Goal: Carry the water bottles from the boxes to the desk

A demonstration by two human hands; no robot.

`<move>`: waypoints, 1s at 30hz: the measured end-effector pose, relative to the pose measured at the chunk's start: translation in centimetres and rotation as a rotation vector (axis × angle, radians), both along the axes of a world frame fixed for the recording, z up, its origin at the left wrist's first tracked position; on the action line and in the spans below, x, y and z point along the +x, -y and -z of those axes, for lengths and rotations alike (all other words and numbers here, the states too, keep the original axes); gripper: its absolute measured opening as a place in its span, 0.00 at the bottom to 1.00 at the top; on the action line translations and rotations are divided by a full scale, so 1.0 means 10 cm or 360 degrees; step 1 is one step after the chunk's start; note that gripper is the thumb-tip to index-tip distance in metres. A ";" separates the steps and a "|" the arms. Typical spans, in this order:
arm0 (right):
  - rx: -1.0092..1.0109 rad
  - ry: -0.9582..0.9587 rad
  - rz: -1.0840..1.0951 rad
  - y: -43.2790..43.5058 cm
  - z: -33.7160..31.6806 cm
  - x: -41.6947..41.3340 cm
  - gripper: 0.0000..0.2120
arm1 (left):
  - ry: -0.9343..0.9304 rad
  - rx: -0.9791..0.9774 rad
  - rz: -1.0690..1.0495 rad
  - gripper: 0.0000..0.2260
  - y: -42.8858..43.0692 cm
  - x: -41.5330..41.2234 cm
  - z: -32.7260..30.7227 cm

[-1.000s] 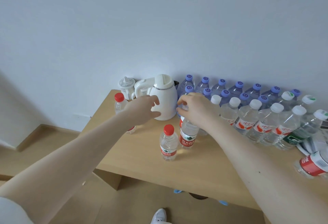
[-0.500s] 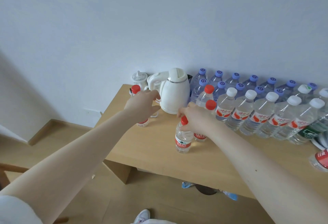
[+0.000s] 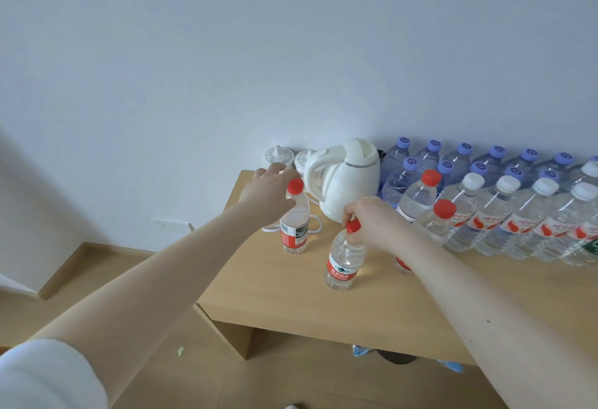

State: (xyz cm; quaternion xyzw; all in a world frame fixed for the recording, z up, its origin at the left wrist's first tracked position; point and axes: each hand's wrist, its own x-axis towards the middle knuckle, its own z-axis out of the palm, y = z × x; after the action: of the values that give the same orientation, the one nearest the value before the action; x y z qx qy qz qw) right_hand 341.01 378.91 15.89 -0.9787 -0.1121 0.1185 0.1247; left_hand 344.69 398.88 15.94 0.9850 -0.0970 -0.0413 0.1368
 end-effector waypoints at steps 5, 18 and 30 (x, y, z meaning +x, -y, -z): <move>-0.0064 0.0012 0.0099 -0.18 0.02 0.02 0.10 | -0.0109 -0.0065 0.0145 0.21 -0.04 0.18 0.07; -0.0149 0.0202 0.0241 -0.35 0.01 -0.07 0.13 | -0.0167 -0.0062 0.0328 0.11 -0.11 0.39 0.09; -0.0060 0.0430 0.0136 -0.49 -0.24 -0.30 0.13 | 0.0002 0.0115 0.0220 0.12 -0.21 -0.09 -0.69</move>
State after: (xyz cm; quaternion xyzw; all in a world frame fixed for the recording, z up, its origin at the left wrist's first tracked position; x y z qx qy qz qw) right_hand 338.04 383.77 18.30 -0.9918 -0.0837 -0.0177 0.0950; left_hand 343.74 400.98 22.85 0.9802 -0.1635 -0.0533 0.0981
